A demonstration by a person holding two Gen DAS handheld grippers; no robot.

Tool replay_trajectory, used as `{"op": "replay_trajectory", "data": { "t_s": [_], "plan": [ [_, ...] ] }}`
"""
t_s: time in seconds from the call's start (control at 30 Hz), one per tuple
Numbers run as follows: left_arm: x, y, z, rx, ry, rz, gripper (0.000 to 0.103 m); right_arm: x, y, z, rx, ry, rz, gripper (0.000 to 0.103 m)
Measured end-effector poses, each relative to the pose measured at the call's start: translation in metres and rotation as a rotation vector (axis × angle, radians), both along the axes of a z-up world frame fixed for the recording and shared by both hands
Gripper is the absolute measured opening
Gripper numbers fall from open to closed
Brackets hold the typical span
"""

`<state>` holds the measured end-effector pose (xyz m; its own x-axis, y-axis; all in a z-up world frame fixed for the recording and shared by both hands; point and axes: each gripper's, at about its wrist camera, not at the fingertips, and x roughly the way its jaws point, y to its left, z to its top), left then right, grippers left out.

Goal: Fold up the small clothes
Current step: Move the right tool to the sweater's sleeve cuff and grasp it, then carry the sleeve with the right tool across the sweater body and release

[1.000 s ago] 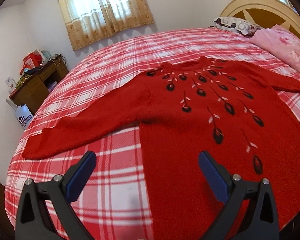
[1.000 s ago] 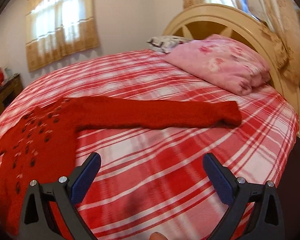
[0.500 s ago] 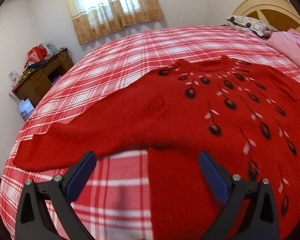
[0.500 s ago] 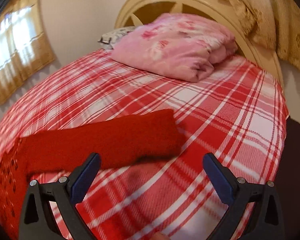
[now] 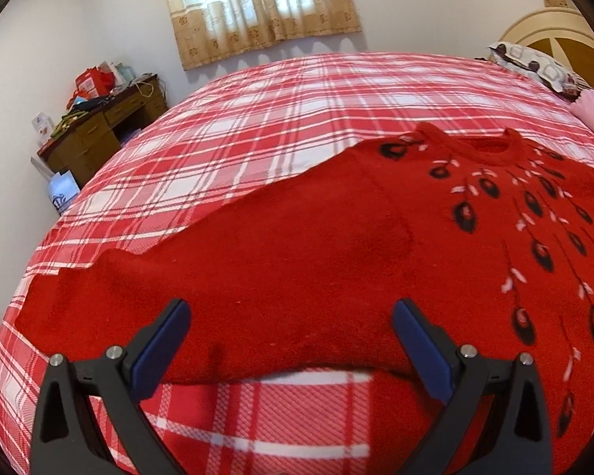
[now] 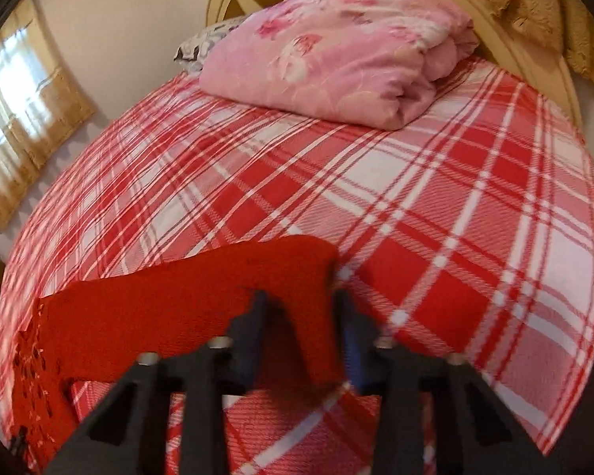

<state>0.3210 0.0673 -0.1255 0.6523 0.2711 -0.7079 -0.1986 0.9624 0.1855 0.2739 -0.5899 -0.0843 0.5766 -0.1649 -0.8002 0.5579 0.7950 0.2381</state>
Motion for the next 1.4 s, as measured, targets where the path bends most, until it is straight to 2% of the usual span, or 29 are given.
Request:
{"op": "replay_trajectory", "data": {
  "t_s": [0.07,0.17,0.33,0.5,0.83,1.0,1.4],
  "plan": [
    [0.002,0.004,-0.003,-0.01,0.004,0.006,0.103,0.003,0.002,0.001,0.021,-0.008,0.008,0.01],
    [0.002,0.007,-0.004,-0.03,0.004,0.009,0.103,0.01,0.013,0.012,-0.001,-0.028,0.027,0.009],
    [0.0,0.009,-0.002,-0.039,-0.01,0.009,0.103,0.024,0.042,0.051,-0.088,-0.091,0.086,0.008],
    [-0.002,0.013,-0.002,-0.06,-0.027,0.02,0.103,0.044,0.083,0.092,-0.172,-0.146,0.174,0.008],
    [-0.005,0.02,-0.002,-0.094,-0.049,0.042,0.103,0.071,0.172,0.144,-0.263,-0.239,0.348,0.008],
    [-0.003,0.026,-0.007,-0.143,-0.037,0.037,0.103,0.082,0.215,0.161,-0.29,-0.269,0.426,0.008],
    [-0.007,0.03,-0.009,-0.176,-0.053,0.043,0.103,0.106,0.301,0.173,-0.33,-0.293,0.584,0.008]
  ]
}}
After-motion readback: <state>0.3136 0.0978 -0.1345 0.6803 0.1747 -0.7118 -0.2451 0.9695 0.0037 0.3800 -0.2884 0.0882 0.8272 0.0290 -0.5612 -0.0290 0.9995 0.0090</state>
